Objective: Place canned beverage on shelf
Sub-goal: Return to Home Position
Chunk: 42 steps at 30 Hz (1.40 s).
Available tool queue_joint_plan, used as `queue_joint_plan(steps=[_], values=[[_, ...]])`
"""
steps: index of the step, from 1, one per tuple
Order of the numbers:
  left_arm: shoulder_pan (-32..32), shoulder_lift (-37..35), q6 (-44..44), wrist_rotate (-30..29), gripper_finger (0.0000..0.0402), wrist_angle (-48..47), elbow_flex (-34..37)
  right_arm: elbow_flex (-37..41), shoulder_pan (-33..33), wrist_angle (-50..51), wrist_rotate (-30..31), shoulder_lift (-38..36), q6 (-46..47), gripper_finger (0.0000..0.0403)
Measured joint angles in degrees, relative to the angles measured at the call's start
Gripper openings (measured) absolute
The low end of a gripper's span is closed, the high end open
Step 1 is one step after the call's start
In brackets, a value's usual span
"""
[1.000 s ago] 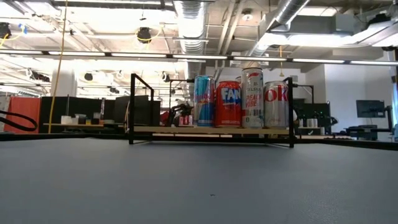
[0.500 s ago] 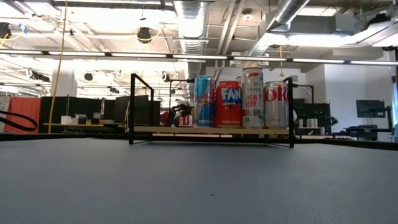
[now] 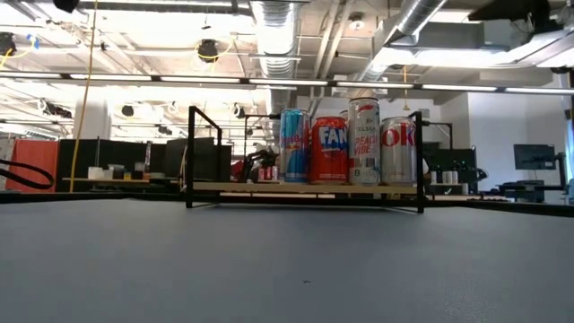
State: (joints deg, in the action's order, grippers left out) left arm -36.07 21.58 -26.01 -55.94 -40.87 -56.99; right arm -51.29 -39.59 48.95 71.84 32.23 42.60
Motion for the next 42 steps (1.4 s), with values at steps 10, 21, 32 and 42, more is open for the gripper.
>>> queue_joint_plan(steps=[10, 21, 32, 42], values=[[0.0, 0.0, -7.1, -0.8, 0.0311, 0.8, 7.2, 12.4, 0.0, -1.1, 6.9, -2.4, 11.9, 0.027], [0.0, 0.0, -13.6, -1.5, 0.0311, 2.0, 12.6, 18.0, 0.0, -2.0, 7.3, -0.3, 23.7, 0.027], [0.0, -0.7, -16.1, -0.5, 0.0311, 1.6, 19.4, 22.5, -0.2, -2.9, 5.8, 0.3, 34.1, 0.027], [0.0, -12.5, -20.7, -1.9, 0.0311, -0.2, 25.0, 22.5, -1.4, -10.8, 3.1, -2.7, 25.7, 0.0244]])
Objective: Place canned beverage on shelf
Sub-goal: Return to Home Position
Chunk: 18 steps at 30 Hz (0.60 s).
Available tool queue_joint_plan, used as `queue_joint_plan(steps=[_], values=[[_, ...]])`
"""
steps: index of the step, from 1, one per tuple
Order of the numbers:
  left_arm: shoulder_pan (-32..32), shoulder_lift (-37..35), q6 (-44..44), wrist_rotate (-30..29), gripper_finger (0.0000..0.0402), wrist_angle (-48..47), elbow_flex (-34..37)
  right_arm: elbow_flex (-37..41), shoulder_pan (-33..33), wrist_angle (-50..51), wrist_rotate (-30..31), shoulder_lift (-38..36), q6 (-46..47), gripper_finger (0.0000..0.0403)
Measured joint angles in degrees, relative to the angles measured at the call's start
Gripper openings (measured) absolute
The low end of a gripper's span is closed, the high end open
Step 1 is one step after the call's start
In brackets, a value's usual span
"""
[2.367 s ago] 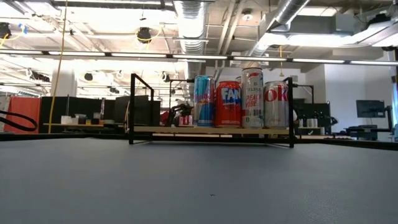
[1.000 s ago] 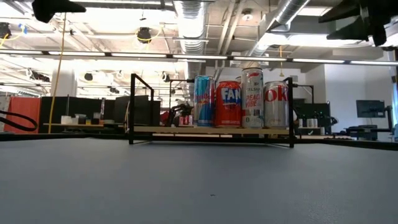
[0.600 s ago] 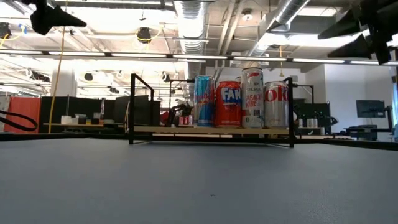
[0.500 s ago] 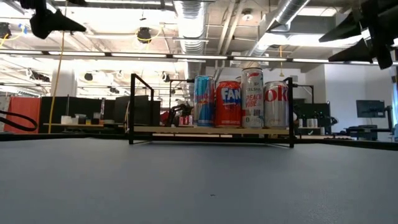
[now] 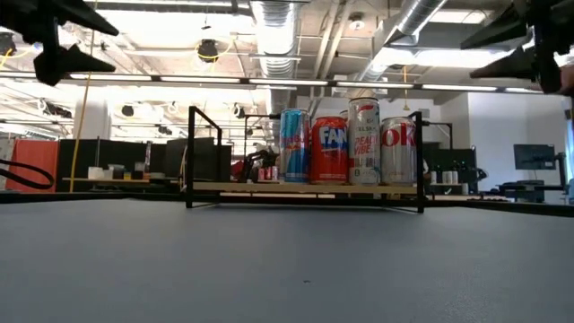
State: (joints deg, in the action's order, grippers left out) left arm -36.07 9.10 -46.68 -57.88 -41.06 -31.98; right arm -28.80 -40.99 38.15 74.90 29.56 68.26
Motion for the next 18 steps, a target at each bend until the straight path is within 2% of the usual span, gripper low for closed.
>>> queue_joint_plan(steps=[8, 14, 18], values=[[0.0, -7.8, -1.7, -0.3, 0.0311, 2.1, 5.3, 0.0, 1.2, -4.4, 0.0, -4.5, -10.7, 0.0195], [0.0, -8.2, -2.0, -0.4, 0.0311, 1.7, 6.7, 0.0, 3.9, -4.3, -0.1, -4.6, -14.5, 0.011], [0.0, -8.2, -1.0, -0.6, 0.0311, 1.4, 5.3, 0.0, 4.3, -4.3, -2.8, -7.6, -16.2, 0.0055]])
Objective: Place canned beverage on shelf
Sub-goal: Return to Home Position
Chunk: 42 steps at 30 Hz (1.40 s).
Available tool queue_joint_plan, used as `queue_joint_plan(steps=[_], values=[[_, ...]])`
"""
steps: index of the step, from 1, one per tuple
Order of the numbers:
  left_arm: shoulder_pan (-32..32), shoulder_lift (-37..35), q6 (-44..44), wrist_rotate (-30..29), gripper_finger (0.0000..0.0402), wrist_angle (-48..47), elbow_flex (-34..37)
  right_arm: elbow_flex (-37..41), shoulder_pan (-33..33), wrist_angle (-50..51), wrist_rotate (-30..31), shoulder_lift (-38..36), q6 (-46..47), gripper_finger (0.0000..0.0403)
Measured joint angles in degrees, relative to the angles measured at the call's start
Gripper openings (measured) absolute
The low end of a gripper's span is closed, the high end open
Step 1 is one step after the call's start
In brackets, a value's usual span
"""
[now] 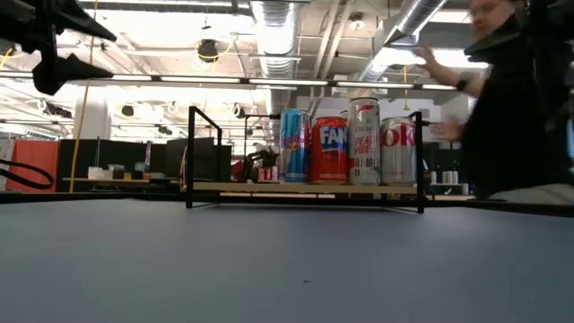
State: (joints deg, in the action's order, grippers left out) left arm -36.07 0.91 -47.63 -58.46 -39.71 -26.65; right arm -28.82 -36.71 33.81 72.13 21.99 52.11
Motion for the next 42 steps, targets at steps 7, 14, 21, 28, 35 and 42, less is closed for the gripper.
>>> queue_joint_plan(steps=[7, 14, 21, 28, 35, 42], values=[[0.0, 0.0, 4.5, -1.6, 0.0311, 0.3, -3.4, -0.1, 0.0, 0.0, -1.0, -7.9, -6.9, 0.0003], [0.0, 0.0, -0.2, -2.4, 0.0311, -6.6, -3.4, -0.1, 0.0, 2.0, -1.1, -14.2, -10.3, 0.0001], [0.0, 0.0, -9.8, -2.3, 0.0311, -15.4, -3.4, -0.1, 0.0, 5.2, -1.1, -18.4, -10.2, 0.0], [0.0, -0.1, -10.5, -2.3, 0.0311, -15.3, -2.8, 0.2, 0.0, 8.5, -0.9, -21.8, -10.0, 0.0], [0.0, -0.7, -15.2, -2.3, 0.0311, -15.1, 1.8, 2.9, -0.2, 16.2, -0.5, -21.8, 3.2, 0.0], [0.0, -0.7, -14.9, 0.1, 0.0311, -0.1, 8.8, 8.1, -3.2, 13.9, -1.1, -21.8, 9.5, 0.0]])
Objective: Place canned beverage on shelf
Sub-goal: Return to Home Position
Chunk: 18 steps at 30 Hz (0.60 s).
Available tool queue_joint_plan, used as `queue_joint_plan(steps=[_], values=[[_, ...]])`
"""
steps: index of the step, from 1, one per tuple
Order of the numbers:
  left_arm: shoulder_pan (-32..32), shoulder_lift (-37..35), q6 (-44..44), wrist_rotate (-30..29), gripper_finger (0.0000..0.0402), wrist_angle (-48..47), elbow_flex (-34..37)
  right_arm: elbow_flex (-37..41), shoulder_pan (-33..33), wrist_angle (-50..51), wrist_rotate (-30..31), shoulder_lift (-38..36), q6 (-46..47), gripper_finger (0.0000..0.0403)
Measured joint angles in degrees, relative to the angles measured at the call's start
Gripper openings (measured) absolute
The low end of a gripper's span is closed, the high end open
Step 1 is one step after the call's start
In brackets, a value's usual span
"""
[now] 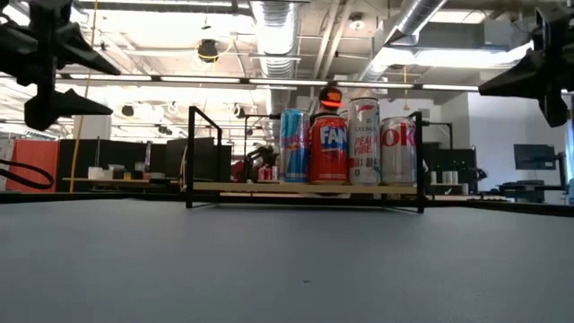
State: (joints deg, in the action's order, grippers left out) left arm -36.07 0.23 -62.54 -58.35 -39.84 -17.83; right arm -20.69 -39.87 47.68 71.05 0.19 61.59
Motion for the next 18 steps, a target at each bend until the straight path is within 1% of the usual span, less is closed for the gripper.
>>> queue_joint_plan(steps=[3, 5, 8, 10, 12, 14, 15, 18], values=[[0.0, 0.0, 3.7, 5.4, 0.0311, 12.1, 3.5, 1.8, -1.7, -3.0, 0.0, 0.0, -0.2, 0.0], [0.0, 0.0, 8.0, 9.6, 0.0311, 25.1, 6.2, 2.5, -2.7, -4.1, 0.0, 0.0, -0.3, 0.0], [0.0, 0.0, 16.3, 19.1, 0.0311, 45.4, 9.7, 2.7, -4.2, -5.1, 0.5, 0.0, -0.1, 0.0], [0.0, 0.0, 21.0, 25.1, 0.0311, 55.0, 10.9, 2.7, -5.2, -5.8, 0.9, 0.0, -0.4, 0.0], [0.0, 0.0, 24.6, 28.0, 0.0311, 59.9, 11.5, 2.7, -5.7, -7.0, 1.1, 0.0, -1.8, 0.0], [0.0, 0.0, 26.4, 28.1, 0.0311, 61.3, 11.4, 2.7, -6.1, -8.2, 1.1, 0.0, -2.9, 0.0], [0.0, 0.0, 26.0, 27.4, 0.0311, 61.3, 11.3, 2.7, -6.1, -9.2, 1.1, 0.0, -3.3, 0.0], [0.0, 0.0, 20.5, 25.1, 0.0311, 61.0, 11.2, 2.7, -6.1, -10.4, 1.1, 0.0, -3.4, 0.0]])
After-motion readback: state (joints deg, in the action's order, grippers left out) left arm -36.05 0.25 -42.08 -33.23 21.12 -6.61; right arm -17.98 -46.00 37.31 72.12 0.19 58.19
